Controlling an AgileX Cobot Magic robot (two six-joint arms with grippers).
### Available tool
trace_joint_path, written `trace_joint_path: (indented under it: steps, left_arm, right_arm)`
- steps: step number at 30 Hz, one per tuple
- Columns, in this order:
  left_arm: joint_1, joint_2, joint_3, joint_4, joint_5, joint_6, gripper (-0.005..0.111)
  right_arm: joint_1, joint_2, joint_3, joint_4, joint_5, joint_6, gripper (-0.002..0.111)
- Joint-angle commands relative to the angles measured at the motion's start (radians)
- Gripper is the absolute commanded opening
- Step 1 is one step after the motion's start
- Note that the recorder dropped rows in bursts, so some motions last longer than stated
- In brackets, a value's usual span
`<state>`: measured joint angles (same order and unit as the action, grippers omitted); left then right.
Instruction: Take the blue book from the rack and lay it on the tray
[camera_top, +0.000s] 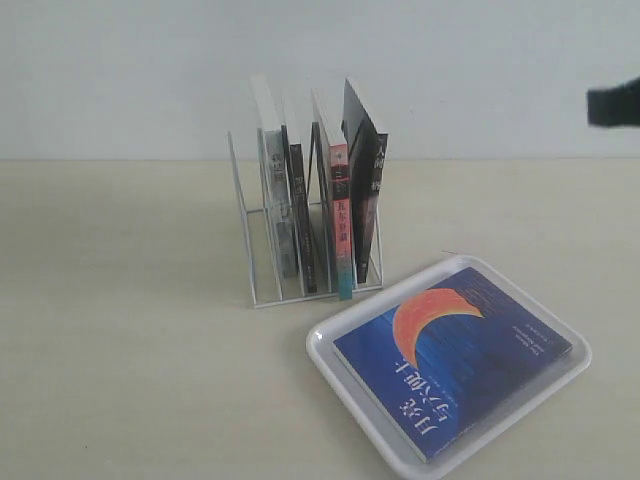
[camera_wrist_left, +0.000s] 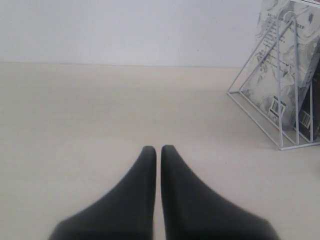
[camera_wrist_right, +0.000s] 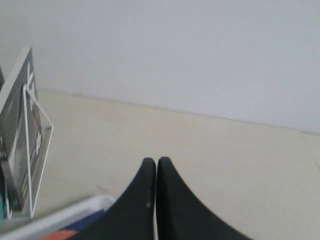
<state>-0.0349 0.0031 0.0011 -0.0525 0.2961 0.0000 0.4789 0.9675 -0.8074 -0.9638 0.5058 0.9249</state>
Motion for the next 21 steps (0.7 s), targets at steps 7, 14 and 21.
trace_joint_path:
  steps: [7, 14, 21]
  left_arm:
    - [0.002, -0.003, -0.001, -0.004, -0.004, 0.000, 0.004]
    - [0.002, -0.003, -0.001, -0.004, -0.004, 0.000, 0.004]
    - [0.002, -0.003, -0.001, -0.004, -0.004, 0.000, 0.004]
  right_arm:
    - [-0.031, -0.061, -0.031, -0.015, -0.030, 0.017, 0.000]
    - [-0.031, -0.061, -0.031, -0.015, -0.017, 0.013, 0.000]
    - [-0.031, -0.108, -0.031, -0.036, -0.006, 0.009, 0.000]
